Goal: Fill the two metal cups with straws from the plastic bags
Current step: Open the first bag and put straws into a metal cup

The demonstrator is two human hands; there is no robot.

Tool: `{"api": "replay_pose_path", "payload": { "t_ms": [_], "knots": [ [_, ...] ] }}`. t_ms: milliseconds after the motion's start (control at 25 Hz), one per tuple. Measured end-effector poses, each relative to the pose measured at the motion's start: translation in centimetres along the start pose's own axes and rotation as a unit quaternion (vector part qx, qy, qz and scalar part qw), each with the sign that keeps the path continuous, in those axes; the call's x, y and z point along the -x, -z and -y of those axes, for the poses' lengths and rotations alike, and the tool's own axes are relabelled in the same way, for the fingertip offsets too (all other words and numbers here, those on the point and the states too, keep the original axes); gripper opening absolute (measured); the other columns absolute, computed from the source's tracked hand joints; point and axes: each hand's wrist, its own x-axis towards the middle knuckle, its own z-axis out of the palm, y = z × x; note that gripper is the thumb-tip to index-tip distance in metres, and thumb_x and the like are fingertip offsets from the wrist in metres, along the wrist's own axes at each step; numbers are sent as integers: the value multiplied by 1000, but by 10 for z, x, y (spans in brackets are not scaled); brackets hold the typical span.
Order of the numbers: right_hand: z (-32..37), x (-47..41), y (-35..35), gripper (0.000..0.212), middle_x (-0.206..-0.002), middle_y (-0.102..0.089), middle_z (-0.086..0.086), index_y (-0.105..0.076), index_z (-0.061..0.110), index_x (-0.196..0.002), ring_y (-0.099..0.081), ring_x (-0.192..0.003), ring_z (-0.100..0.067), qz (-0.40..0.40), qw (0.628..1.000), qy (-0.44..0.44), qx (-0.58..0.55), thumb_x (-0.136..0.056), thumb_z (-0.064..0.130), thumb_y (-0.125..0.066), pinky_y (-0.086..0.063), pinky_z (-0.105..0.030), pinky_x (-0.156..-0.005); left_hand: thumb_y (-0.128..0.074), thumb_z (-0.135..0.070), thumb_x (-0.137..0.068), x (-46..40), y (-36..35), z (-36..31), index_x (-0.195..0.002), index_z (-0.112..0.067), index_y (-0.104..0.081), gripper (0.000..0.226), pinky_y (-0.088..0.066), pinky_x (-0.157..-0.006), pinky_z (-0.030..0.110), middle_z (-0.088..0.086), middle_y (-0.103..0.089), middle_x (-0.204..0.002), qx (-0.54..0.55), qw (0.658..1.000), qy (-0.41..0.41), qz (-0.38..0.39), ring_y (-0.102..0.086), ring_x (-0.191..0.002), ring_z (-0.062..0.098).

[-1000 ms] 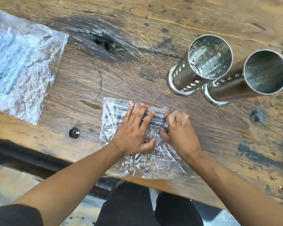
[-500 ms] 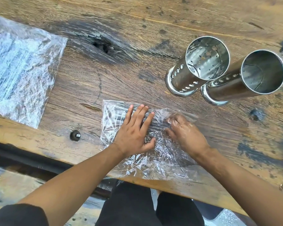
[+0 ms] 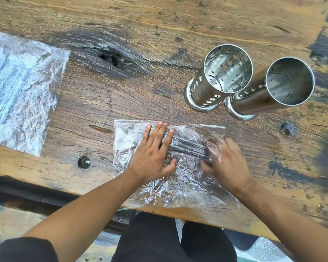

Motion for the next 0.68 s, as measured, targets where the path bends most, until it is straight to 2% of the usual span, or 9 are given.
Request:
{"api": "replay_pose_path", "payload": {
  "t_ms": [80, 160, 240, 360, 440, 520, 600, 640, 680],
  "knots": [
    [9, -1, 3, 67, -114, -62, -15, -57, 15, -127, -57, -107, -30, -34, 999, 19, 0, -77, 50, -81, -51, -48, -100, -39, -61, -96, 0, -1, 0, -163, -5, -13, 91, -12, -128, 56, 26, -12, -168, 10, 1000, 4, 0, -3, -159, 34],
    [20, -5, 3, 86, -138, -58, -25, -40, 11, -151, -55, -129, -40, 1, 999, 42, 9, -82, 45, -79, -37, -50, -113, -38, -61, -97, 0, -2, 1, -163, -5, -12, 90, -13, -128, 54, 26, -11, -168, 19, 1000, 5, -2, -2, -159, 34],
    [32, -13, 4, 77, -147, -49, -24, -29, 12, -158, -47, -137, -39, 43, 998, 49, -18, -94, 38, -66, -36, -48, -119, -38, -60, -97, 1, -4, 1, -163, -5, -12, 90, -14, -128, 54, 26, -12, -168, 27, 1000, 5, -7, -2, -159, 33],
    [44, -23, 11, 67, -144, -49, -21, -35, 8, -154, -47, -133, -36, 61, 997, 49, -20, -95, 32, -54, -42, -47, -112, -43, -58, -96, 2, -6, 3, -162, -4, -13, 90, -16, -127, 54, 26, -14, -167, 36, 999, 6, -23, -4, -159, 34],
    [48, -24, 12, 58, -132, -60, -18, -43, 6, -148, -59, -121, -33, 63, 997, 34, -36, -95, 26, -56, -49, -44, -105, -46, -57, -96, 2, -7, 3, -162, -3, -13, 91, -13, -129, 52, 26, -15, -167, 42, 998, 5, -36, -4, -159, 34],
    [54, -24, 12, 43, -118, -68, -13, -46, 10, -141, -68, -102, -28, 77, 995, -1, -70, -100, 21, -51, -55, -39, -96, -47, -57, -95, 2, -8, 3, -162, -2, -12, 93, -6, -130, 48, 26, -14, -167, 40, 998, 3, -48, -1, -160, 32],
    [60, -25, 13, 33, -118, -69, -16, -54, 10, -133, -67, -105, -31, 68, 992, -28, -100, -103, 18, -43, -51, -44, -101, -48, -57, -95, 2, -9, 3, -162, -2, -13, 93, -1, -130, 44, 25, -15, -167, 39, 998, 1, -54, -1, -160, 31],
    [61, -28, 12, 28, -117, -69, -16, -58, 10, -127, -67, -104, -30, 59, 993, -39, -94, -104, 16, -42, -51, -43, -99, -48, -57, -94, 2, -9, 3, -161, -2, -14, 93, 0, -130, 44, 25, -16, -167, 39, 998, 0, -54, -2, -159, 31],
    [59, -31, 14, 23, -114, -69, -13, -58, 12, -120, -66, -96, -26, 60, 992, -55, -97, -105, 14, -41, -54, -35, -91, -48, -57, -94, 2, -9, 3, -161, -2, -15, 93, -1, -130, 45, 25, -16, -166, 39, 998, 1, -51, -4, -159, 32]
  ]
}}
